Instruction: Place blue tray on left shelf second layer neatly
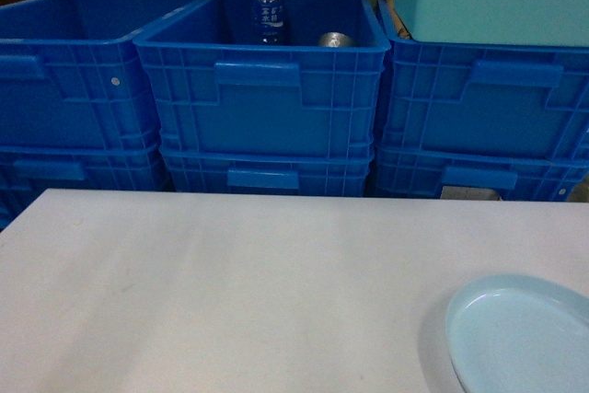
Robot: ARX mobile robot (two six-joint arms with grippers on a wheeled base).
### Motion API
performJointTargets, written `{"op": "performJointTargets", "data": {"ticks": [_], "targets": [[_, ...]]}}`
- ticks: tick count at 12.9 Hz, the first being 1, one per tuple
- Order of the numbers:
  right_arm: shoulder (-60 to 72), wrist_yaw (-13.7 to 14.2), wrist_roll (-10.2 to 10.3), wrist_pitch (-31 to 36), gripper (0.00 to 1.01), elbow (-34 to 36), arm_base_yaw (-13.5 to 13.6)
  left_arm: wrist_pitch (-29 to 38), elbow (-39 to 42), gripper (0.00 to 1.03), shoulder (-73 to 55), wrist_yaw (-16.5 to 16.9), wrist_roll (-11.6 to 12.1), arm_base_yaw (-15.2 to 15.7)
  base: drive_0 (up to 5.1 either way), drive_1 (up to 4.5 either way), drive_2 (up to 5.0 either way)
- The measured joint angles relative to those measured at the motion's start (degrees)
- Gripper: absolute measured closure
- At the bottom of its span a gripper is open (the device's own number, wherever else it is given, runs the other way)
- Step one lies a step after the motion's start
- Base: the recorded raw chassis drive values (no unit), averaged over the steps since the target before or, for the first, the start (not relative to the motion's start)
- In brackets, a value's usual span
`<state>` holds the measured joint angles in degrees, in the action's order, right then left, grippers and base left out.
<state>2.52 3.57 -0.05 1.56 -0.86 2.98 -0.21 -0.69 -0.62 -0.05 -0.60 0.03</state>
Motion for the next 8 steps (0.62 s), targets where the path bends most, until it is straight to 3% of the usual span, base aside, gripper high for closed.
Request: {"op": "performJointTargets", "data": {"ticks": [8], "targets": [[0.0, 0.0, 0.0, 0.0, 0.03, 0.0, 0.0, 0.0, 0.0, 0.05, 0.0, 0.0, 0.0, 0.0, 0.0, 0.00, 0.0]]}}
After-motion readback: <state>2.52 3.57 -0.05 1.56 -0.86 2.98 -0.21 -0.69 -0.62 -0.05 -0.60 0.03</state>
